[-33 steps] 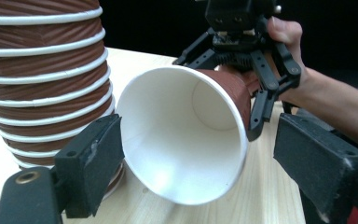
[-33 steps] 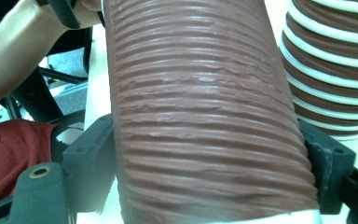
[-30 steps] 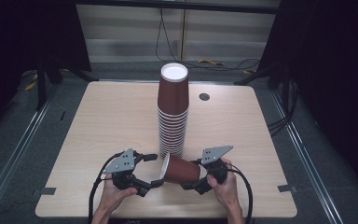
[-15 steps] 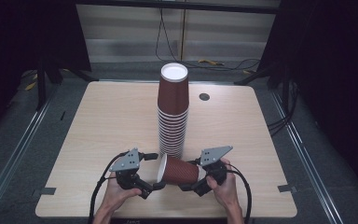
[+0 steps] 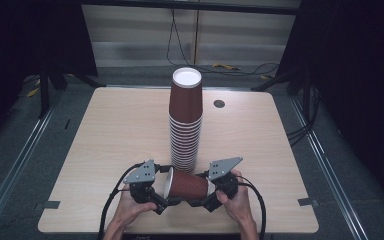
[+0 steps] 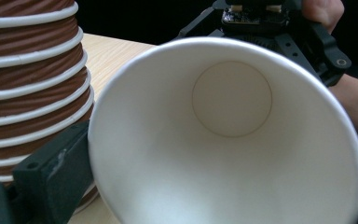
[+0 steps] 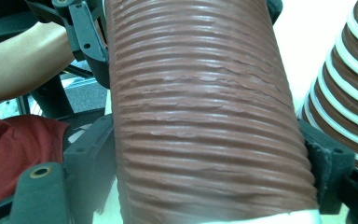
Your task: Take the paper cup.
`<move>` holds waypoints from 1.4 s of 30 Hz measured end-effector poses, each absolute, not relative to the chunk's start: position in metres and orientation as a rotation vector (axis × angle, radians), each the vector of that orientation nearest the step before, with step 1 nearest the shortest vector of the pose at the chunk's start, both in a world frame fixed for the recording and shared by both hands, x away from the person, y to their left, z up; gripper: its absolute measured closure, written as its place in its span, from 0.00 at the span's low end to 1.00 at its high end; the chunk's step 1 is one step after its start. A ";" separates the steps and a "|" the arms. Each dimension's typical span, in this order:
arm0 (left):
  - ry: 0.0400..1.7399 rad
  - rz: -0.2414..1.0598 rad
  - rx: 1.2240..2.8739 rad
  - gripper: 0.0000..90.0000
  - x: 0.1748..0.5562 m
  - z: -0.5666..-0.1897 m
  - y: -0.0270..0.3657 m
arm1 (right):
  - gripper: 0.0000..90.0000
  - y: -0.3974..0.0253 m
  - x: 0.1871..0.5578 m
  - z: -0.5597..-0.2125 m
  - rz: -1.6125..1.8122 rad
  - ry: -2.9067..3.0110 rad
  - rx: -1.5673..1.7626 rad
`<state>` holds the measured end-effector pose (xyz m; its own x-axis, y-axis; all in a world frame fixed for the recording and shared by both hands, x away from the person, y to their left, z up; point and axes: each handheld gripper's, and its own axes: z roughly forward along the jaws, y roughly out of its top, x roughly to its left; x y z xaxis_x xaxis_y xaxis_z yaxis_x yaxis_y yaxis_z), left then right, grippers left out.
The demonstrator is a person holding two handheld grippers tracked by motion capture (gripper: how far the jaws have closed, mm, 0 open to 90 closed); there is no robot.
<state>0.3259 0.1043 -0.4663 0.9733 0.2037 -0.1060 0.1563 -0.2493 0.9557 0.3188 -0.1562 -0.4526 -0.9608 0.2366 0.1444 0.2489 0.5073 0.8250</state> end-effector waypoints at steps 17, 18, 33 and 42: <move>0.252 0.020 1.832 0.03 0.327 -0.465 0.104 | 0.23 -0.155 0.320 -0.455 -1.479 -2.716 -0.412; 0.249 0.019 1.832 0.03 0.327 -0.465 0.104 | 0.23 -0.155 0.321 -0.455 -1.480 -2.711 -0.408; 0.262 0.045 1.865 0.05 0.327 -0.462 0.112 | 0.15 -0.156 0.321 -0.458 -1.522 -2.720 -0.435; 0.288 0.086 1.887 0.05 0.330 -0.455 0.124 | 0.15 -0.167 0.316 -0.463 -1.625 -2.720 -0.522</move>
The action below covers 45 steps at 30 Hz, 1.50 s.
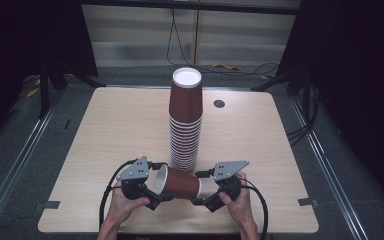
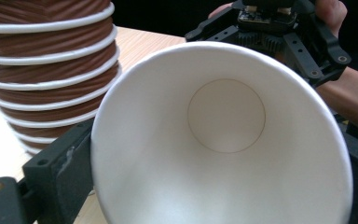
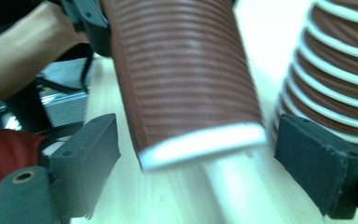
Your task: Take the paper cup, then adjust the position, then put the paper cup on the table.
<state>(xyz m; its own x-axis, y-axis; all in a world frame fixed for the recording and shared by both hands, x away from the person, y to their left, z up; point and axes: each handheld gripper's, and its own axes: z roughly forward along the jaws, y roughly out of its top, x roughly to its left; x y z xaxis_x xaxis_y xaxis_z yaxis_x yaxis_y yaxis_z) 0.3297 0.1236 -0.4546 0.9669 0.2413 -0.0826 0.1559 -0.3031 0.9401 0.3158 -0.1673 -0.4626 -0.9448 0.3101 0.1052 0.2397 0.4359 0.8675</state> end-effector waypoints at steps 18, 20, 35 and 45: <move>0.415 0.187 1.941 0.05 0.337 -0.440 0.164 | 0.15 -0.216 0.303 -0.475 1.470 2.267 0.858; 0.438 0.201 1.949 0.05 0.338 -0.440 0.166 | 0.15 -0.221 0.303 -0.477 1.452 2.219 0.911; 0.524 0.219 2.011 0.04 0.353 -0.437 0.182 | 0.15 -0.240 0.293 -0.486 1.537 1.992 0.980; 0.581 0.229 2.062 0.04 0.365 -0.434 0.190 | 0.15 -0.244 0.287 -0.494 1.456 1.717 1.102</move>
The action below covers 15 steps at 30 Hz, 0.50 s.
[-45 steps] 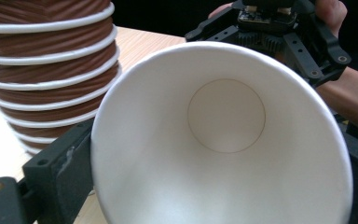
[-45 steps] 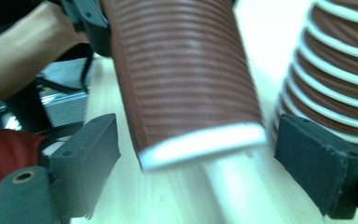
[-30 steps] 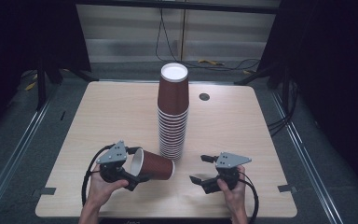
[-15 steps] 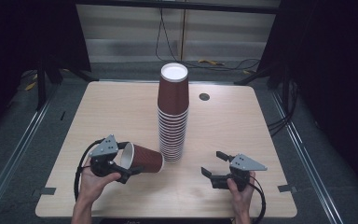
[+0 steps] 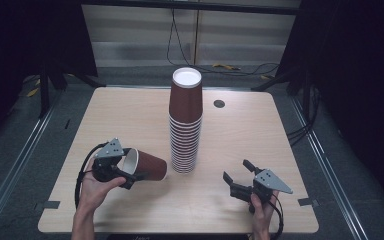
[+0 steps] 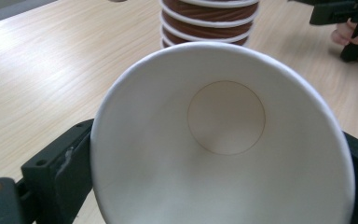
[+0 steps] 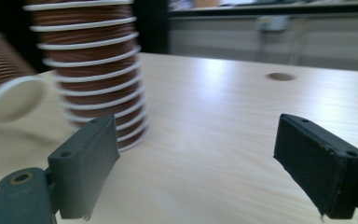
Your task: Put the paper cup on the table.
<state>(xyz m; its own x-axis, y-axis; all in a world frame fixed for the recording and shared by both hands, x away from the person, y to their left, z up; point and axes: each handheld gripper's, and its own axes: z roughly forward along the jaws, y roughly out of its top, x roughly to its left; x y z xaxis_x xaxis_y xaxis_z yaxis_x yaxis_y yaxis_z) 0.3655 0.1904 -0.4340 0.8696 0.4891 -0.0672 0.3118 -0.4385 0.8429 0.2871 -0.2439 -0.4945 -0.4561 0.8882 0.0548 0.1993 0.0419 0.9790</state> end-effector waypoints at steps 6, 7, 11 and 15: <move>0.624 0.248 2.139 0.04 0.379 -0.431 0.193 | 0.14 -0.242 0.284 -0.500 1.374 1.550 1.125; 0.627 0.253 2.147 0.04 0.380 -0.430 0.194 | 0.14 -0.242 0.285 -0.500 1.373 1.537 1.123; 0.650 0.274 2.207 0.04 0.387 -0.425 0.195 | 0.14 -0.240 0.283 -0.501 1.372 1.517 1.109; 0.680 0.271 2.235 0.04 0.394 -0.423 0.193 | 0.14 -0.239 0.278 -0.503 1.381 1.476 1.070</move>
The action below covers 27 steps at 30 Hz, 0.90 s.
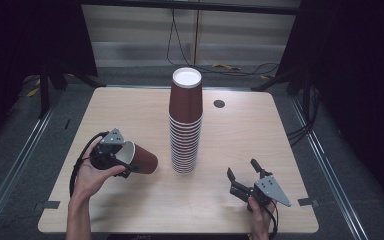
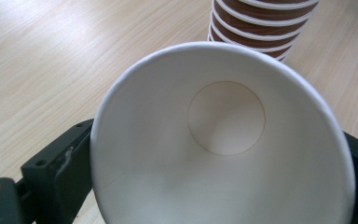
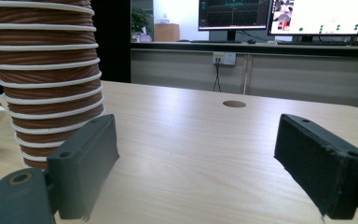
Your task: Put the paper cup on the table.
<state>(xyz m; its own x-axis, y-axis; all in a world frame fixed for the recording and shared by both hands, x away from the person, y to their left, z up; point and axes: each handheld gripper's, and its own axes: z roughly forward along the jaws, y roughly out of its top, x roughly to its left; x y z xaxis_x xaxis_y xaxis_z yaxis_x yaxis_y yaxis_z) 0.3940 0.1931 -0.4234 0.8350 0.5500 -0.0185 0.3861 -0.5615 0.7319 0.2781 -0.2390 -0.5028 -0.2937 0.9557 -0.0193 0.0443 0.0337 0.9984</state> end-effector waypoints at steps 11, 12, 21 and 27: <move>0.722 0.312 2.355 0.04 0.412 -0.418 0.188 | 0.15 -0.242 0.275 -0.504 1.434 1.469 1.031; 0.725 0.311 2.357 0.04 0.414 -0.418 0.188 | 0.15 -0.242 0.275 -0.504 1.437 1.469 1.033; 0.741 0.345 2.460 0.04 0.423 -0.410 0.183 | 0.15 -0.242 0.275 -0.504 1.434 1.470 1.034; 0.740 0.360 2.528 0.04 0.431 -0.411 0.178 | 0.16 -0.242 0.275 -0.504 1.434 1.471 1.035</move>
